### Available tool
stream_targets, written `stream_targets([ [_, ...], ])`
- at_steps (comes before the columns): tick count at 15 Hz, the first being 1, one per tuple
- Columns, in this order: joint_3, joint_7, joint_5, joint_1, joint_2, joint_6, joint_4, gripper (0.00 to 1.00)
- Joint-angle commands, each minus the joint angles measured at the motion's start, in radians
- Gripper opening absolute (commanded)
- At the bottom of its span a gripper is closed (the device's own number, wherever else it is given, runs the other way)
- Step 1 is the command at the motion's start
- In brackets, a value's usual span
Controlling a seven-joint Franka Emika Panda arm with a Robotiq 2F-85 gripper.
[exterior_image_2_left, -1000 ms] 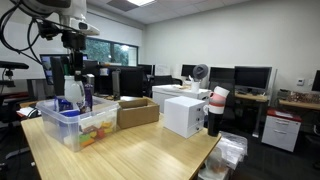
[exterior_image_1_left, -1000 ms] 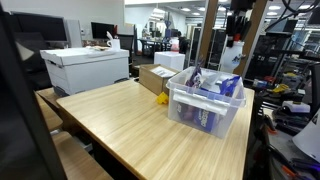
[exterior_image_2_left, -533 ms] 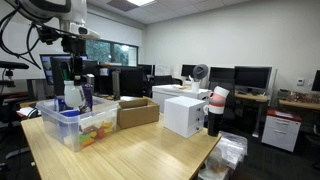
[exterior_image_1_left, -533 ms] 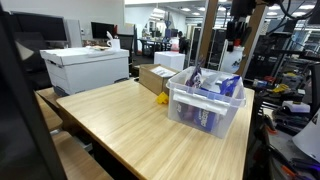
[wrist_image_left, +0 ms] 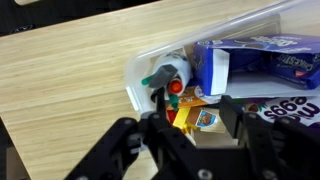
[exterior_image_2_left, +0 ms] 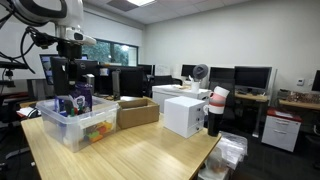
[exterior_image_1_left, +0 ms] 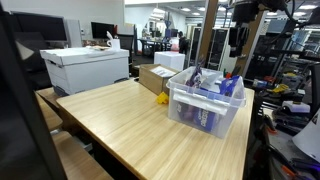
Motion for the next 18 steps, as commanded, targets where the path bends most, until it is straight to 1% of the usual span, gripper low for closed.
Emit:
stream_targets([
  [1,0.018,0.014,0.042,0.004,-0.036,0.038,-0.050,0.34],
  [9,0.035,0.005,0.085,0.020,-0.041,0.017,-0.066,0.34],
  [18,0.024,-0.039,0.209,0.063,-0.047,0.008,-0.089,0.34],
])
